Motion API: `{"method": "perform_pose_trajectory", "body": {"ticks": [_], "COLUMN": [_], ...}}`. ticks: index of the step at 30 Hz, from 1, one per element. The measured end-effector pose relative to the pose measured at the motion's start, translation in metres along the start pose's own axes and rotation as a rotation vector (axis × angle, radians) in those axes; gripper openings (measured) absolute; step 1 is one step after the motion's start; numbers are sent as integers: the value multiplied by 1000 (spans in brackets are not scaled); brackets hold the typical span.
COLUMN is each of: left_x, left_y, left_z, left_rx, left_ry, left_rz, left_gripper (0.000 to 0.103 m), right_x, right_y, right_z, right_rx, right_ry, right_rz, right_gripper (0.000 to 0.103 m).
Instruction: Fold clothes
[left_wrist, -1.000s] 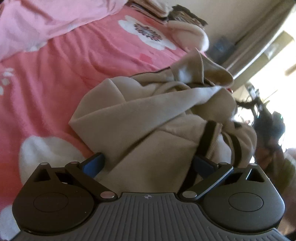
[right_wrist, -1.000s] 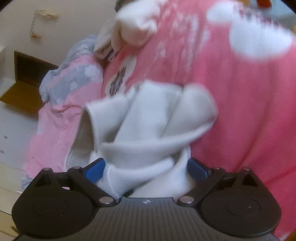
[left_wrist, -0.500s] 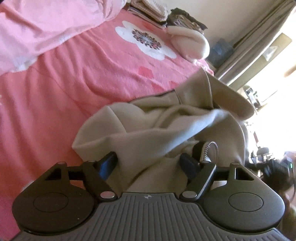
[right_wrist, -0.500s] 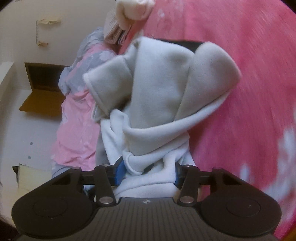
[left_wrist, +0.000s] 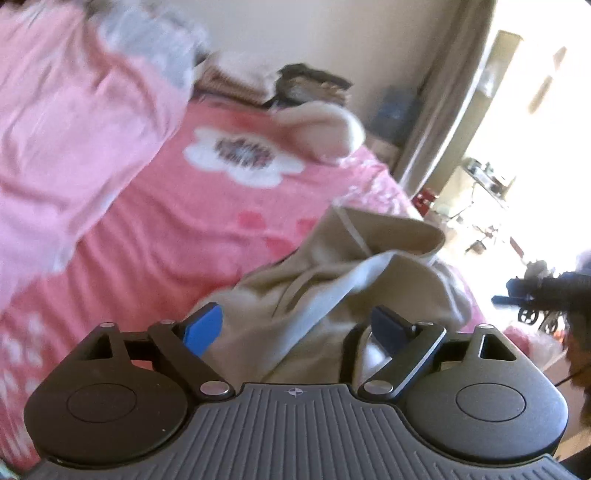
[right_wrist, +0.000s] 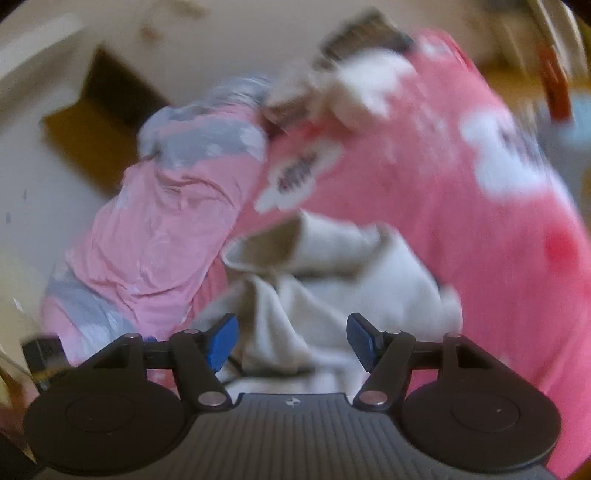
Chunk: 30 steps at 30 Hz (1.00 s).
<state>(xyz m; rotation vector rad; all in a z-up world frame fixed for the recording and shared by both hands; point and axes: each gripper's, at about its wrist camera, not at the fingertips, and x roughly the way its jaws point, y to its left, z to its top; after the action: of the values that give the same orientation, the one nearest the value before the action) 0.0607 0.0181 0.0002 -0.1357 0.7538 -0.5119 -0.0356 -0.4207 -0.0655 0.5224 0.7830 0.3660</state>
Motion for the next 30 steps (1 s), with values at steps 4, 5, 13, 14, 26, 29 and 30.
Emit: {"method": "perform_pose_trajectory", "body": {"ticks": [4, 5, 13, 14, 26, 29, 30], "left_x": [29, 38, 83, 85, 165, 182, 188], "left_y": [-18, -22, -24, -19, 12, 13, 14], "left_z": [18, 22, 44, 48, 59, 56, 55], "left_rx": [79, 97, 143, 115, 106, 88, 73], "left_ry": [11, 21, 50, 40, 227, 263, 279], "left_rz": [-20, -22, -21, -26, -175, -187, -193], "left_gripper": [90, 90, 85, 85, 80, 62, 53], "right_x": [24, 34, 109, 114, 135, 146, 150], "right_y": [42, 45, 28, 26, -17, -25, -27], "right_z": [25, 28, 42, 43, 62, 63, 64], "right_rx": [-262, -302, -454, -463, -339, -327, -324], "right_ry": [-21, -18, 131, 141, 189, 213, 220], "right_rz": [-140, -154, -187, -189, -36, -30, -31], "right_gripper": [68, 68, 69, 69, 67, 57, 43]}}
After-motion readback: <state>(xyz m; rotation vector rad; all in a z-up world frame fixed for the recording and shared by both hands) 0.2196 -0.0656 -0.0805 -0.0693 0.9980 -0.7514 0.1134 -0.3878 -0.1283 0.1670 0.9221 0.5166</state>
